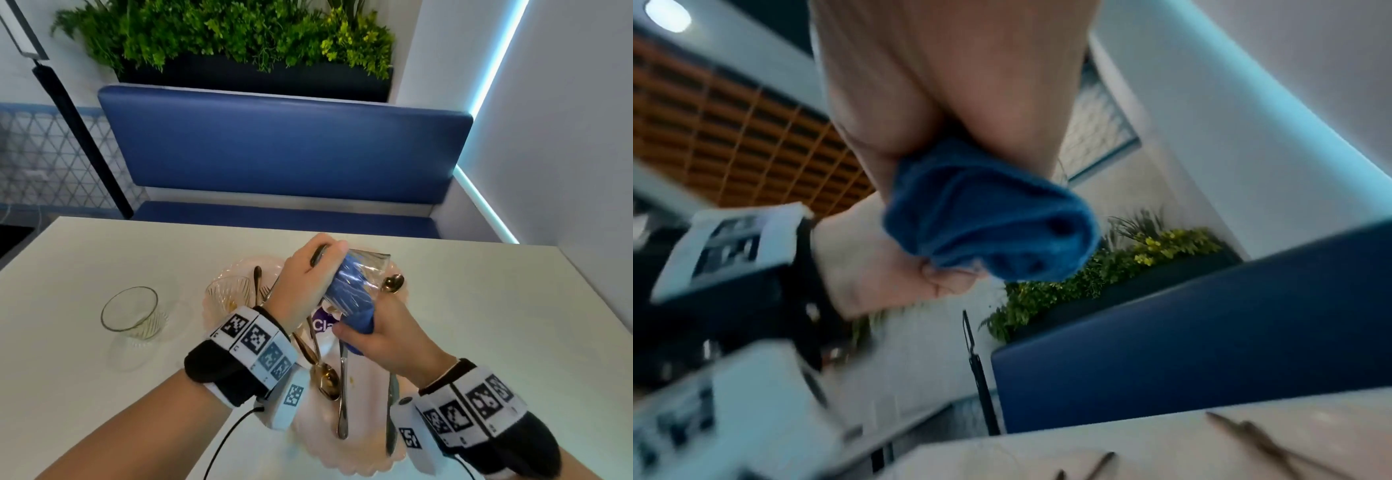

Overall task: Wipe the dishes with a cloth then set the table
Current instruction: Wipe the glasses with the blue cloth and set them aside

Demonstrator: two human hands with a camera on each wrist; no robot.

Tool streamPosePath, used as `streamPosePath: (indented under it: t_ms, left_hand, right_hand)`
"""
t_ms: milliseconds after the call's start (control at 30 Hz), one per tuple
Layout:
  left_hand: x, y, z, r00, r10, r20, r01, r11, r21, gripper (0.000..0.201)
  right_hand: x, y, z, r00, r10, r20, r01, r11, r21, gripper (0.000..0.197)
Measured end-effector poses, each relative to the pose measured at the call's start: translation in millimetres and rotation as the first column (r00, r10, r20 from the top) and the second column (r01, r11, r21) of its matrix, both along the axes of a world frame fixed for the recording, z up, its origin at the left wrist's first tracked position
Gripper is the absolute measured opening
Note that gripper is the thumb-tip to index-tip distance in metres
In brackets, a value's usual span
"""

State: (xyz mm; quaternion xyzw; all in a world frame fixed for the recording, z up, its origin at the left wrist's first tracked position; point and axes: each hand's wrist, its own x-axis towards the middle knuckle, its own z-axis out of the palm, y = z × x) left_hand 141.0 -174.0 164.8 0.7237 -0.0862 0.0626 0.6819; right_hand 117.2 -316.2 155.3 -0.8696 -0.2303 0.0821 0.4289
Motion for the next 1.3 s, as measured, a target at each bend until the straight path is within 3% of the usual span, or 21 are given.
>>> streamPosePath:
  t_ms: [33,100,133,200,300,367,433,500,567,633,700,767,833,900,967,1033,1067,1100,1167,1233,1300]
  left_hand:
    - [-1,1,-1,0.988,-0.018,0.153,0.011,0.999,0.049,0.012]
    - [2,4,-5,0.929,-0.046,0.367,-0.026,0.982,0.188,0.016]
    - [5,4,-8,0.913,-0.071,0.401,-0.042,0.963,0.268,0.023]
    - [10,5,-13,0.938,-0.123,0.324,-0.005,0.93,0.367,0.036]
    - [7,1,-8,0.985,-0.147,-0.088,0.164,0.959,0.232,0.046]
    - [8,4,-5,0.85,-0.209,-0.483,0.176,0.978,-0.114,0.055]
    - [11,10,-6,0.703,-0.284,-0.652,0.127,0.952,-0.277,0.067]
    - [12,7,-5,0.673,-0.143,-0.726,0.017,0.984,-0.178,0.057]
    - [11,1,-4,0.734,0.036,-0.678,-0.096,0.994,-0.051,0.047]
    - [9,0,-6,0.884,0.167,-0.437,-0.207,0.977,-0.045,0.037]
    - [3,11,-14,0.987,0.147,0.058,-0.151,0.986,0.067,0.024]
    - [1,31,-23,0.95,0.026,0.311,-0.099,0.97,0.221,0.013]
    - [2,44,-27,0.946,-0.067,0.318,-0.035,0.952,0.305,0.014]
    - [0,52,-24,0.977,-0.111,0.182,0.058,0.96,0.275,0.022]
    - [7,60,-25,0.972,-0.098,-0.212,0.104,0.995,0.014,0.057]
    - [13,72,-28,0.769,-0.209,-0.604,0.09,0.971,-0.221,0.093]
    - [13,76,-28,0.725,-0.22,-0.652,0.08,0.968,-0.238,0.093]
    - [12,78,-27,0.742,-0.188,-0.644,0.054,0.974,-0.222,0.083]
    - [11,82,-25,0.878,-0.066,-0.474,0.015,0.994,-0.111,0.056]
    - [3,85,-23,0.986,-0.032,-0.163,0.033,0.999,0.002,0.036]
    - [-7,90,-24,0.996,-0.042,0.079,0.029,0.988,0.152,0.027]
  right_hand:
    - [-2,-3,9,0.992,-0.002,-0.129,0.026,0.982,0.187,0.02]
    - [-3,-8,19,0.908,0.128,-0.399,0.12,0.833,0.54,0.023]
    - [-1,-11,19,0.857,0.208,-0.471,0.174,0.744,0.645,0.029]
    - [3,-14,13,0.816,0.215,-0.536,0.265,0.685,0.679,0.033]
    - [8,-16,3,0.933,-0.05,-0.356,0.22,0.862,0.456,0.02]
    - [9,-16,-1,0.993,-0.108,0.05,0.106,0.993,0.05,0.021]
    - [8,-9,-3,0.973,0.029,0.229,0.037,0.96,-0.277,0.027]
    - [3,0,-1,0.979,0.088,0.186,-0.02,0.942,-0.336,0.021]
    - [-1,7,4,0.994,0.054,0.097,-0.033,0.977,-0.209,0.01]
    - [-2,11,11,0.989,-0.001,-0.149,0.017,0.994,0.106,0.006]
    - [-4,15,16,0.902,0.075,-0.425,0.146,0.874,0.464,0.011]
    - [-2,22,18,0.781,0.212,-0.587,0.326,0.663,0.673,0.018]
    - [-2,30,14,0.758,0.213,-0.616,0.402,0.591,0.699,0.027]
    - [-3,40,5,0.863,0.049,-0.503,0.309,0.737,0.601,0.02]
    - [-4,49,0,0.981,-0.106,-0.163,0.151,0.945,0.291,0.016]
    - [-5,60,-7,0.996,-0.037,0.083,0.033,0.998,0.055,0.029]
    - [-5,66,-8,0.997,-0.009,0.074,0.007,1.0,0.031,0.03]
    - [-7,70,-6,1.0,0.006,0.014,-0.007,0.999,0.047,0.026]
    - [-9,75,4,0.966,0.054,-0.252,0.023,0.956,0.294,0.018]
    - [-11,78,13,0.806,0.256,-0.534,0.199,0.732,0.652,0.023]
    - [-10,81,12,0.747,0.353,-0.563,0.332,0.536,0.776,0.026]
